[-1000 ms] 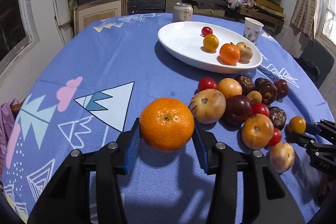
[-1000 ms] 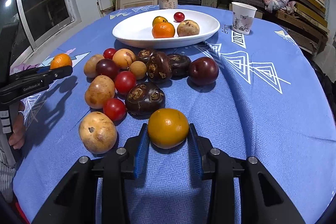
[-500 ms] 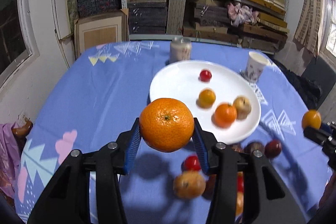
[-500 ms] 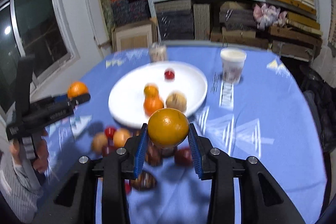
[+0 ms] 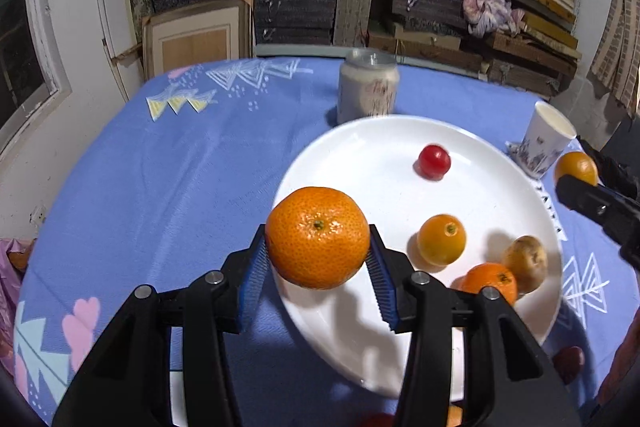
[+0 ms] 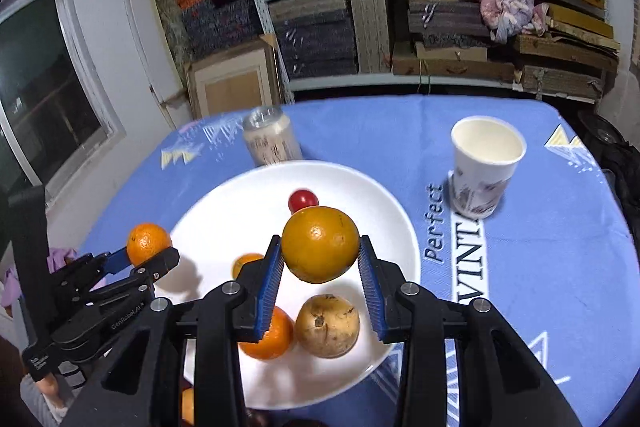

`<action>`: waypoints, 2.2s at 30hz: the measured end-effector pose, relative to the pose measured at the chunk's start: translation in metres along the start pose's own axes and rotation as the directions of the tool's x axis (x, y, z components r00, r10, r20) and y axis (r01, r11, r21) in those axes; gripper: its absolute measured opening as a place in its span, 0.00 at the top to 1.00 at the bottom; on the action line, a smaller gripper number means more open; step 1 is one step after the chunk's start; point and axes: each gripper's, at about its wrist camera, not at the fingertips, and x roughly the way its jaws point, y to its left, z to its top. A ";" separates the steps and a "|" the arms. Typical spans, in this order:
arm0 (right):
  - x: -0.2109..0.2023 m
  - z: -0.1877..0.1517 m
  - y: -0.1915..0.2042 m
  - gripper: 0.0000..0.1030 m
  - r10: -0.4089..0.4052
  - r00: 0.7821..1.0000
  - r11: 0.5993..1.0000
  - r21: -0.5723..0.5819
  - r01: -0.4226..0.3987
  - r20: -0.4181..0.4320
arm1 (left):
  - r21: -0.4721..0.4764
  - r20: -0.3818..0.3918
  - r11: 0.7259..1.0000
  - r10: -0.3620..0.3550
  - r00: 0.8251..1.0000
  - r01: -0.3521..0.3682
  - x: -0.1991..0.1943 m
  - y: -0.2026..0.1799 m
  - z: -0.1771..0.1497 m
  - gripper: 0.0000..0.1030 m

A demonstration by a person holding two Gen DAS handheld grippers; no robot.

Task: Organize fruits
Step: 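Carry both fruits onto the white plate and open both tools, then withdraw both tools from the plate back toward the fruit pile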

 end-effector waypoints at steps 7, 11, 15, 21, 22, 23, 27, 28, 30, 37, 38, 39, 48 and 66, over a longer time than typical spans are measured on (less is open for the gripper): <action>0.029 -0.013 -0.002 0.63 -0.039 0.997 0.999 -0.018 0.038 -0.065 | 0.045 0.005 0.999 0.016 1.000 -0.017 0.019 -0.009 -0.003 0.54; 0.039 -0.018 0.001 0.63 -0.056 0.995 0.998 -0.034 0.053 -0.080 | 0.034 -0.007 0.999 0.006 1.000 -0.006 0.025 -0.007 -0.001 0.54; 0.042 -0.019 0.000 0.62 -0.054 0.994 0.998 -0.037 0.051 -0.092 | 0.040 -0.002 0.999 0.013 1.000 -0.013 0.025 -0.009 -0.002 0.54; 0.033 -0.016 -0.001 0.52 -0.047 0.996 0.998 -0.035 0.045 -0.071 | 0.054 0.060 0.998 0.041 0.997 -0.044 0.010 -0.012 -0.001 0.35; 0.032 -0.015 -0.001 0.52 -0.047 0.997 0.998 -0.033 0.045 -0.068 | 0.057 0.072 0.997 0.044 0.996 -0.048 0.008 -0.012 -0.001 0.34; 0.030 -0.015 -0.002 0.51 -0.047 0.997 0.998 -0.032 0.045 -0.065 | 0.060 0.076 0.997 0.043 0.996 -0.048 0.005 -0.013 0.000 0.34; 0.023 -0.012 -0.001 0.45 -0.041 0.998 0.999 -0.024 0.040 -0.044 | 0.063 0.087 0.996 0.052 0.995 -0.058 0.000 -0.014 0.000 0.34; 0.020 -0.011 0.000 0.42 -0.040 0.999 0.999 -0.024 0.039 -0.035 | 0.063 0.090 0.996 0.057 0.994 -0.063 -0.002 -0.014 0.000 0.34; 0.012 -0.009 0.002 0.39 -0.036 0.999 0.999 -0.025 0.036 -0.016 | 0.059 0.095 0.996 0.063 0.993 -0.069 -0.006 -0.013 0.000 0.34; -0.028 -0.008 0.011 0.24 -0.025 0.999 1.000 -0.015 0.026 0.046 | 0.046 0.142 0.992 0.107 0.984 -0.114 -0.044 -0.001 -0.015 0.20; -0.036 -0.010 0.013 0.21 -0.022 0.998 1.000 -0.018 0.023 0.051 | 0.041 0.151 0.992 0.113 0.982 -0.120 -0.051 0.003 -0.021 0.18; -0.045 -0.014 0.015 0.20 -0.022 0.998 0.999 -0.022 0.023 0.059 | 0.029 0.153 0.993 0.112 0.982 -0.118 -0.059 0.009 -0.027 0.17; -0.124 -0.114 -0.016 0.06 -0.071 0.987 0.996 0.056 0.063 0.143 | -0.069 0.094 0.997 0.050 0.994 -0.044 -0.106 0.051 -0.088 0.11; -0.139 -0.157 -0.058 0.03 -0.052 0.992 0.966 0.257 0.020 0.117 | 0.136 0.098 0.990 0.033 0.995 -0.046 -0.121 -0.004 -0.145 0.06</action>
